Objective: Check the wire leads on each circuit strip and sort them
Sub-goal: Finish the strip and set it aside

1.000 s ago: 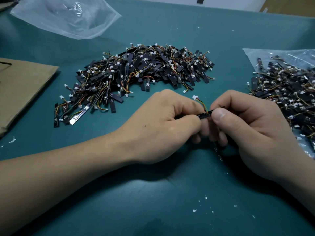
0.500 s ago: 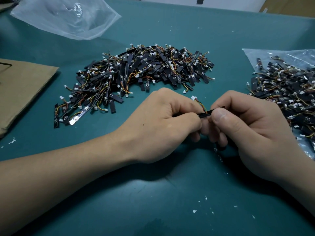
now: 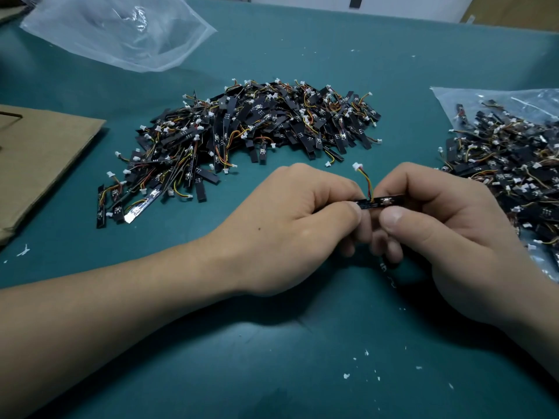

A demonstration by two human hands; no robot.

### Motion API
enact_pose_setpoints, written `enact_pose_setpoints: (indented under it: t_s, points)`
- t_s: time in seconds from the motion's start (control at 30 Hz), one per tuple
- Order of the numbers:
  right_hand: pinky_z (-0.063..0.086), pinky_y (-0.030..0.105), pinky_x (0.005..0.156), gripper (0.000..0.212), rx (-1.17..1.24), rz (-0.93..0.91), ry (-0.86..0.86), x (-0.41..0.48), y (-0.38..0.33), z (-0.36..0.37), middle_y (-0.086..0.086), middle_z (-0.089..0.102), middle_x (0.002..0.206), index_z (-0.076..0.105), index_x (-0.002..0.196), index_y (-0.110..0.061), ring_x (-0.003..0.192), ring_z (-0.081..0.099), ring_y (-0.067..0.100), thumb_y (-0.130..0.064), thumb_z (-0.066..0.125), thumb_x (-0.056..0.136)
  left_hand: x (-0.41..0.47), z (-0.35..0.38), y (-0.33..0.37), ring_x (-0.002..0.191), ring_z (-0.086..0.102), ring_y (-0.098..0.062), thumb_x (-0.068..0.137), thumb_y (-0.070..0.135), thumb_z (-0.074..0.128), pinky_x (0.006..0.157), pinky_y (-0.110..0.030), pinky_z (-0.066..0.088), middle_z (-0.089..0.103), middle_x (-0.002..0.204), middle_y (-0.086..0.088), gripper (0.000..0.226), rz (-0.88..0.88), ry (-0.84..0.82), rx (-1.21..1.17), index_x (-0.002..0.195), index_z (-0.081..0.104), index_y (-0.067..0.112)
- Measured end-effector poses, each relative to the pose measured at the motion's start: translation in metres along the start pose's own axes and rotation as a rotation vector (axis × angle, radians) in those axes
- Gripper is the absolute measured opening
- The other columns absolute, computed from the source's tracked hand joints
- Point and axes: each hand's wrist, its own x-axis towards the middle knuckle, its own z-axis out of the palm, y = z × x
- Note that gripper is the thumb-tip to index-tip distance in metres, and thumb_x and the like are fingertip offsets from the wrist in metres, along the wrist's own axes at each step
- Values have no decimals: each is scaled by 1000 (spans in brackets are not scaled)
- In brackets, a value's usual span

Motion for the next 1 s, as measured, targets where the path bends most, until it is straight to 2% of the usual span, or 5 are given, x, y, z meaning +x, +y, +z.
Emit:
enact_pose_setpoints:
  t_s: [0.13, 0.37, 0.67, 0.87, 1.0]
  points:
    - [45, 22, 54, 17, -17, 11, 31, 0, -1, 0, 4, 65, 62, 60, 73, -13, 52, 55, 15, -26, 58, 83, -1, 2, 2, 75, 70, -24, 90, 18, 49, 71, -41, 55, 73, 74, -2, 28, 1, 9, 89, 78, 73, 12]
    - [44, 22, 51, 17, -66, 34, 46, 1, 0, -1, 1, 62, 55, 57, 61, -8, 51, 55, 14, -4, 55, 78, -2, 2, 5, 75, 67, -22, 90, 24, 48, 69, -41, 53, 70, 73, -2, 28, 17, -23, 214, 79, 71, 13]
    - [42, 17, 51, 17, -42, 39, 64, 1, 0, 0, 2, 61, 55, 58, 64, -7, 50, 53, 10, -5, 56, 80, -2, 2, 5, 76, 68, -19, 91, 21, 48, 70, -38, 53, 71, 73, 2, 27, 21, -16, 213, 78, 70, 16]
    - [43, 21, 54, 18, -28, 19, 45, 1, 2, -2, 5, 61, 58, 54, 65, -8, 52, 54, 15, -5, 55, 82, -3, 3, 7, 77, 68, -19, 92, 21, 49, 71, -39, 53, 71, 73, 1, 27, 21, -14, 188, 78, 71, 15]
    - [44, 24, 54, 18, 8, -11, 17, 0, 2, -1, 4, 64, 62, 57, 70, -14, 53, 55, 18, -20, 57, 87, -3, 1, 7, 76, 70, -18, 93, 19, 47, 72, -40, 54, 73, 75, 1, 29, 2, 3, 125, 81, 72, 12]
